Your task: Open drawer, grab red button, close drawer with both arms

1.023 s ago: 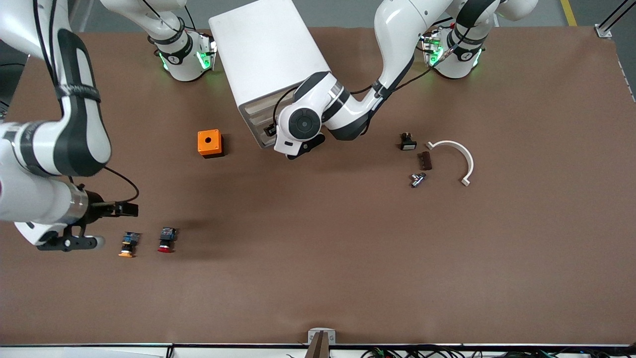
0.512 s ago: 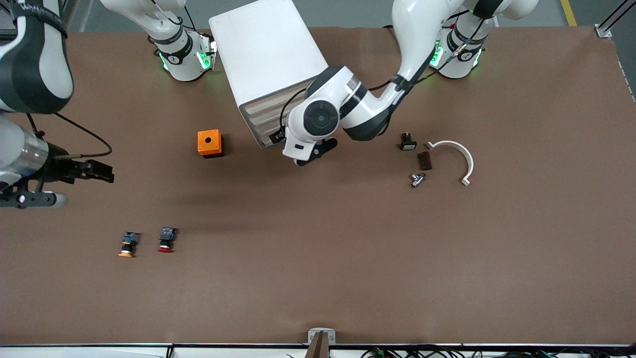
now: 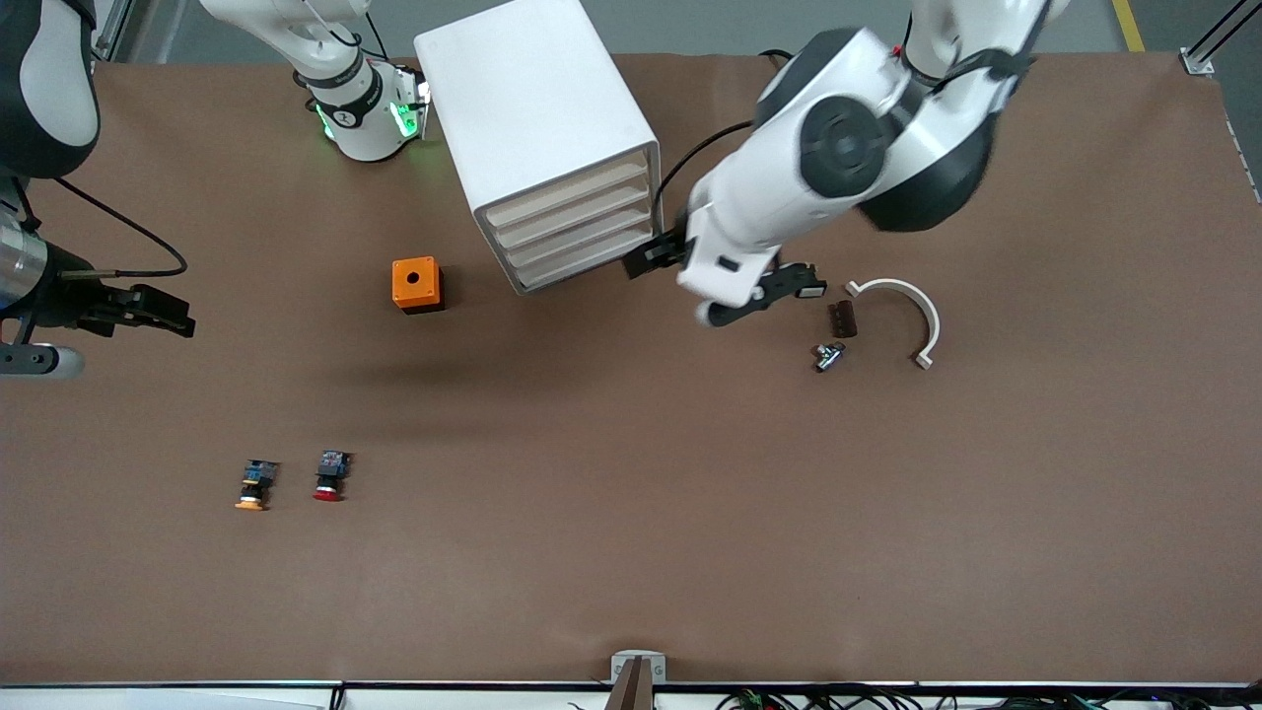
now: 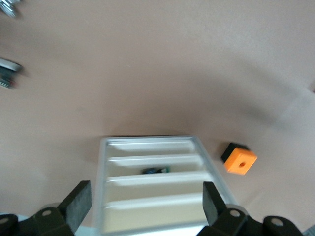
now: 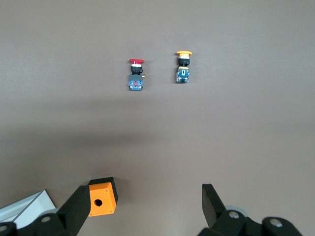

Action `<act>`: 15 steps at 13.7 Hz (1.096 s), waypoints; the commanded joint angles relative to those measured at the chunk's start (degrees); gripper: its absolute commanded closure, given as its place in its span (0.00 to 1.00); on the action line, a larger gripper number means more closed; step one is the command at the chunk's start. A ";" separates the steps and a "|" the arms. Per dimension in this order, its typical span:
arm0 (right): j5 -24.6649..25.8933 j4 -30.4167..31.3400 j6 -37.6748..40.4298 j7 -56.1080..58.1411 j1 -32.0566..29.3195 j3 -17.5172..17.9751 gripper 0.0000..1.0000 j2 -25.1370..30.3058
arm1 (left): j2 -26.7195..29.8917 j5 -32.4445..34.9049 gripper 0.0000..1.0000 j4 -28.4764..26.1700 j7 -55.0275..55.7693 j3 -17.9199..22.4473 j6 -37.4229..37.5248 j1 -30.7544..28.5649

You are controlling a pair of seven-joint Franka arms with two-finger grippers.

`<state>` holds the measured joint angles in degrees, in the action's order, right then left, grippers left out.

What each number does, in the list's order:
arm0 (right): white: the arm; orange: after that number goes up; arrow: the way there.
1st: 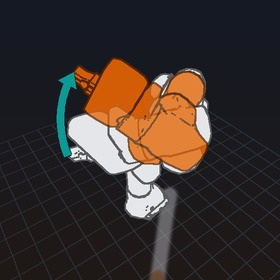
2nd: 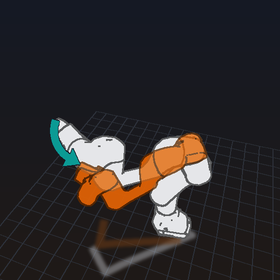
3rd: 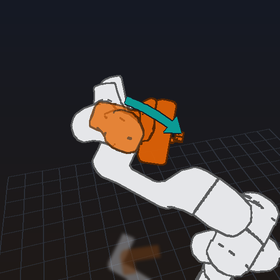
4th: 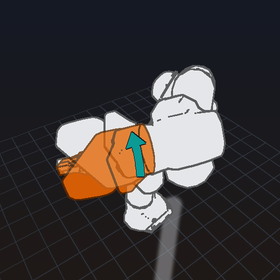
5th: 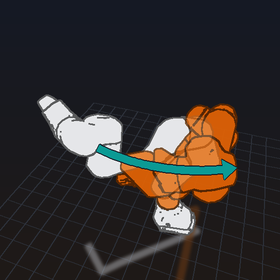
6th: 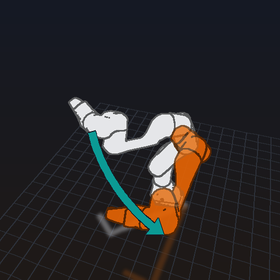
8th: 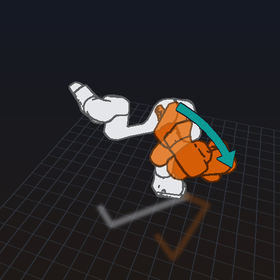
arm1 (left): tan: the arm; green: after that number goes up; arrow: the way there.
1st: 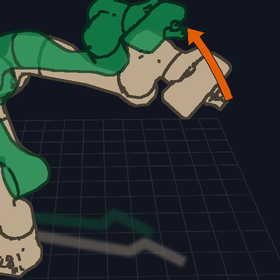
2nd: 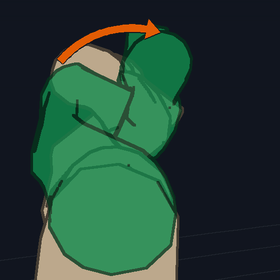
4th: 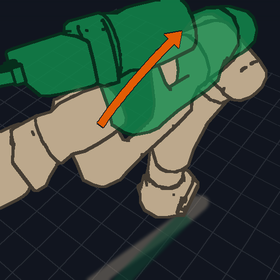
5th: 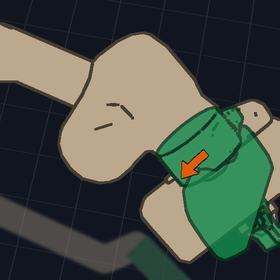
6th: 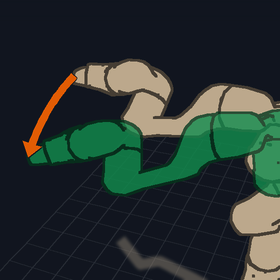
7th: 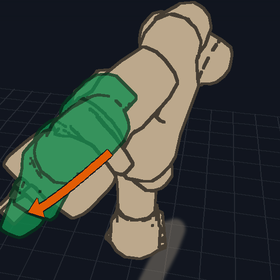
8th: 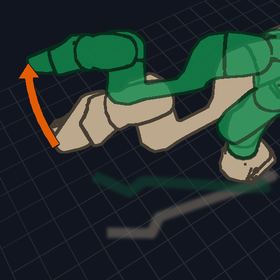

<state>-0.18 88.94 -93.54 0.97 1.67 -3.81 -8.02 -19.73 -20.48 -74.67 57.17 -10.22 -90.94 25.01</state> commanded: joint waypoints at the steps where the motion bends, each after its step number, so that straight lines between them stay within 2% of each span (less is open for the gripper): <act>1: 0.89 -2.46 1.08 -0.18 -1.14 0.55 0.00 0.11 | 6.97 0.88 0.01 -2.24 -10.80 -0.24 9.08 -8.01; 4: 0.36 -3.16 1.78 0.08 -3.16 0.56 0.00 0.20 | 10.84 2.54 0.01 -2.50 -25.21 -0.24 18.41 -17.68; 7: 0.71 -3.16 3.35 -0.27 -2.55 0.73 0.00 0.11 | 13.57 9.99 0.01 -4.51 -34.21 -0.33 22.56 -23.84; 11: 0.45 -2.90 4.68 -0.18 -1.58 1.08 0.00 0.99 | 16.74 15.37 0.01 -11.28 -48.17 -0.33 20.73 -32.90; 13: 0.27 -2.03 5.12 -0.27 -1.67 1.08 0.00 2.83 | 19.19 15.47 0.01 -15.57 -52.23 -0.33 15.39 -36.33; 15: 0.27 1.56 4.77 -0.27 -1.58 1.08 0.00 6.25 | 22.18 15.99 0.00 -21.02 -52.42 -0.24 8.54 -36.52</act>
<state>-0.13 86.39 -88.72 0.97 -0.05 -2.82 -6.37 -3.12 -5.88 -87.98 5.80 -9.81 -76.24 -11.25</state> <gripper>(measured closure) 0.000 0.000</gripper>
